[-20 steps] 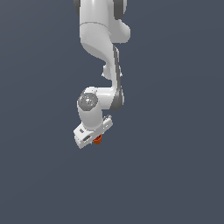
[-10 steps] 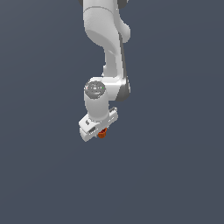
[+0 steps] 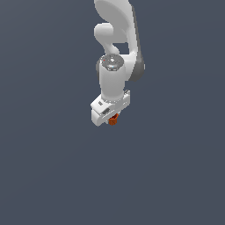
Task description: Pick up the object and move it to a goal position.
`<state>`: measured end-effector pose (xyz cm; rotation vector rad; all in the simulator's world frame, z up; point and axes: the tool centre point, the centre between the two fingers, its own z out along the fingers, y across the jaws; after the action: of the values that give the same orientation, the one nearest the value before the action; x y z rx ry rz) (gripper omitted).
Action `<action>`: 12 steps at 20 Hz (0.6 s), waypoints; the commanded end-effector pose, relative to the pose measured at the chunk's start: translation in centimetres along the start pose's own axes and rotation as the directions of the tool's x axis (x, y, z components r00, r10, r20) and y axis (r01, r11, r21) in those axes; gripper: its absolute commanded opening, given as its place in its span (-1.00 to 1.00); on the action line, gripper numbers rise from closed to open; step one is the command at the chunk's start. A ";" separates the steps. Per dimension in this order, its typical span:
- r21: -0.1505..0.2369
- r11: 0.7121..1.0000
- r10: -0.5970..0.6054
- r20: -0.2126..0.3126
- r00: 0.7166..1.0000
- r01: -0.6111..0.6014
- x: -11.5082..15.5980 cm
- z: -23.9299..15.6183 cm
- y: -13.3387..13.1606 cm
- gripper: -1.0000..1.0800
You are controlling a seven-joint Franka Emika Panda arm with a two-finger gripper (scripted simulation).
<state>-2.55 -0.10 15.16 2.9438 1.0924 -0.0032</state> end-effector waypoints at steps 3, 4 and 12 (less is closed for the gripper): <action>-0.002 1.000 0.000 0.000 1.000 0.000 0.3 -3.9 -3.4 -1.00; -0.002 1.000 0.000 0.000 1.000 0.000 0.4 -4.8 -4.2 -1.00; -0.002 1.000 0.000 0.001 1.000 0.000 1.2 -12.2 -10.7 -1.00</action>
<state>-7.87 7.82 25.95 2.9416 1.0931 -0.0031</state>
